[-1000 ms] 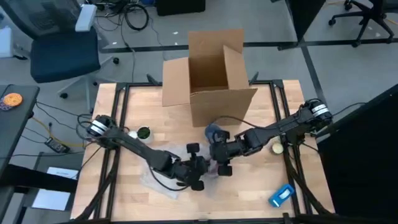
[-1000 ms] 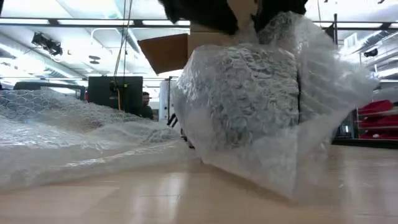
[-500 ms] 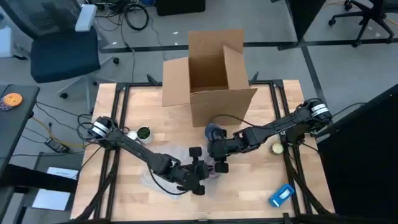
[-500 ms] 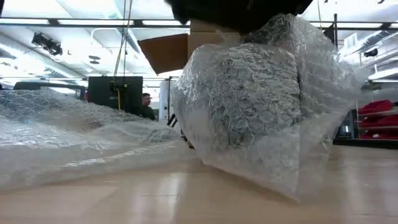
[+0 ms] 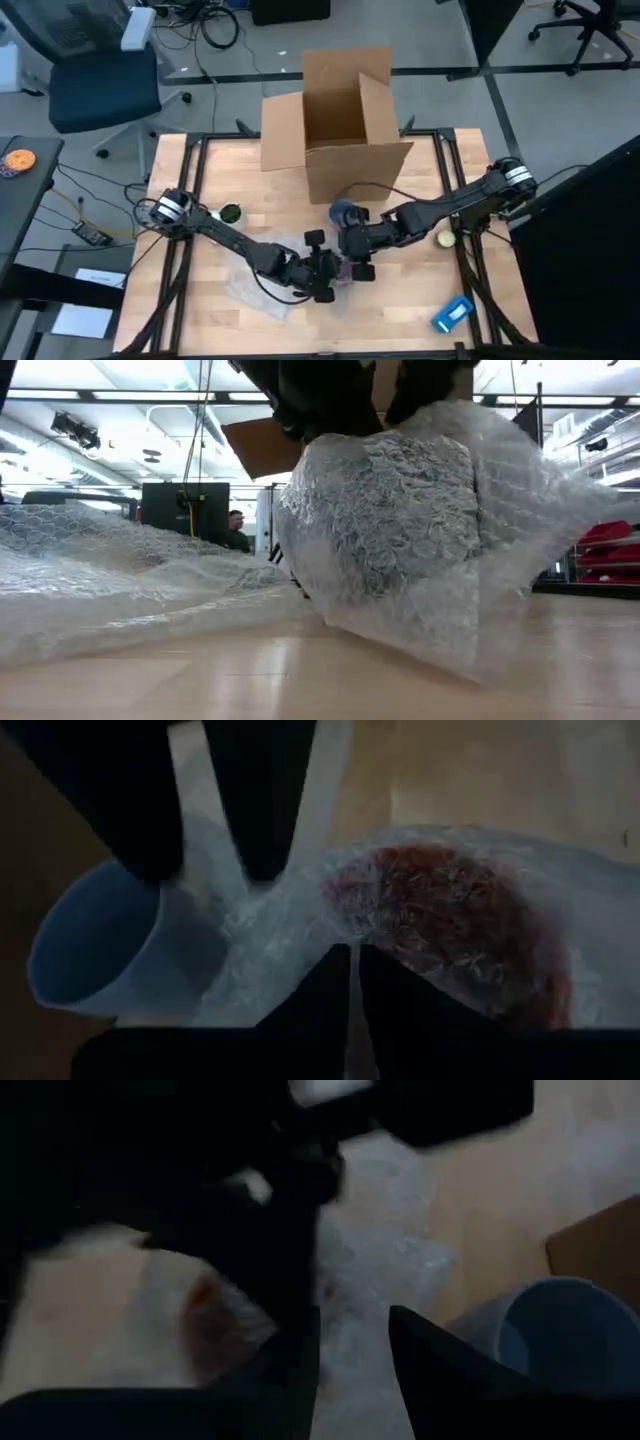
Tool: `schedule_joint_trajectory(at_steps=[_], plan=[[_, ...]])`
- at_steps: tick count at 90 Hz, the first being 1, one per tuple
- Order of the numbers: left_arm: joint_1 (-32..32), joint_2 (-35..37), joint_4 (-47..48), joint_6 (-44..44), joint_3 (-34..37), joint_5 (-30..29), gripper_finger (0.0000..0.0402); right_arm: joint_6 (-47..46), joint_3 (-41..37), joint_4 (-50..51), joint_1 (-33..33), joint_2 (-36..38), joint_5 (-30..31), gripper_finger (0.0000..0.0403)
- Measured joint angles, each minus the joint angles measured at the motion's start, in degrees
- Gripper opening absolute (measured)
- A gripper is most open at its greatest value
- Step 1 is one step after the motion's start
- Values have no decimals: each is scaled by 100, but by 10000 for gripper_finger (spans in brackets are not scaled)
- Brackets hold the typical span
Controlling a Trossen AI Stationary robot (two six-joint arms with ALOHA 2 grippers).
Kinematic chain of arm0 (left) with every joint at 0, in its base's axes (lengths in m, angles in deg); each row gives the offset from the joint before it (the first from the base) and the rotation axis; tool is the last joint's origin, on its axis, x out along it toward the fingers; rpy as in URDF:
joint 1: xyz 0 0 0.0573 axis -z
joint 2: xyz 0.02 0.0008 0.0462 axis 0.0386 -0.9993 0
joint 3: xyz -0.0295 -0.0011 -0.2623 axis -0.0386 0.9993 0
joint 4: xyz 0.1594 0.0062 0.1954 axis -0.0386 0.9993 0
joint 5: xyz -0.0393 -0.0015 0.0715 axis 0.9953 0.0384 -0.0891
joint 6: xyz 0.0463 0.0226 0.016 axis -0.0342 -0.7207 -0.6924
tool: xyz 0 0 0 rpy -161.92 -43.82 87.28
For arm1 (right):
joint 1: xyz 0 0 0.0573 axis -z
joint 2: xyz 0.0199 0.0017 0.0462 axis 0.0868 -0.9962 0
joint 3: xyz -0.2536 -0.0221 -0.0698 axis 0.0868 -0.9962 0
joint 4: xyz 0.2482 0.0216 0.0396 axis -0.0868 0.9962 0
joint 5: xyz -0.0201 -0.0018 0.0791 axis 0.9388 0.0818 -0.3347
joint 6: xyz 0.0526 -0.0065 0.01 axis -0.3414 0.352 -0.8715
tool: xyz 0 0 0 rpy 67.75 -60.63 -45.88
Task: Wrap mug
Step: Wrap the black mug with the top bubble wrap
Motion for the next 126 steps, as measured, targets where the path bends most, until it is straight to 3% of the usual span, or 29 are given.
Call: schedule_joint_trajectory(at_steps=[27, 47, 81, 97, 107, 126], plan=[[-10, -2, -212, 11, 0, 29, 15, -477, -294, -210, -192, -170, -406, 98], [115, -6, -319, 262, 7, 704, 15, -320, -410, -527, 86, -718, -493, 98], [645, 838, 642, 586, 0, 245, 15, -120, -409, -715, 259, -1180, -677, 98], [908, 1383, 1086, 622, -5, -470, 15, -27, -417, -693, 275, -1185, -1013, 98], [1043, 1413, 1500, 972, 19, -583, 15, 100, -418, -697, 280, -1187, -1146, 98], [1030, 960, 665, 1511, 814, -342, 15, 374, -420, -713, 281, -1194, -1275, 98]])
